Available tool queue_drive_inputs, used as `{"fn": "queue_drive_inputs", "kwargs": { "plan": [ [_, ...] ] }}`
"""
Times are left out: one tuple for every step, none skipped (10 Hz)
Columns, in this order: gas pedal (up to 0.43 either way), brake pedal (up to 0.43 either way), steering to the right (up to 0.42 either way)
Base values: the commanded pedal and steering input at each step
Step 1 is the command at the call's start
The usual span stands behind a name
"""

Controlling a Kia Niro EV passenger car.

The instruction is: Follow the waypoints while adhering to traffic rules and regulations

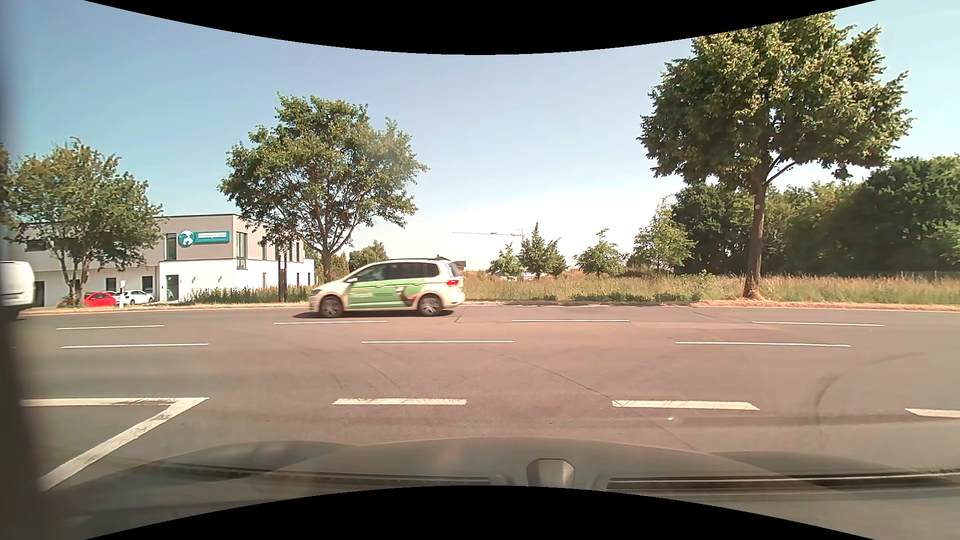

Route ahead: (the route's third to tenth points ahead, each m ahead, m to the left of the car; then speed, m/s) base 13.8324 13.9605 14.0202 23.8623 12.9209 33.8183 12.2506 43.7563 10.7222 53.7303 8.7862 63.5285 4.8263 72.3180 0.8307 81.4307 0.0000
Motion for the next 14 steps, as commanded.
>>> {"fn": "queue_drive_inputs", "kwargs": {
  "plan": [
    [0.0, 0.305, 0.017],
    [0.0, 0.256, 0.017],
    [0.0, 0.293, 0.017],
    [0.0, 0.299, 0.017],
    [0.0, 0.299, 0.017],
    [0.0, 0.329, 0.017],
    [0.0, 0.335, 0.017],
    [0.0, 0.323, 0.017],
    [0.0, 0.256, 0.017],
    [0.0, 0.268, 0.017],
    [0.0, 0.28, 0.017],
    [0.0, 0.287, 0.017],
    [0.0, 0.311, 0.016],
    [0.0, 0.317, 0.017]
  ]
}}
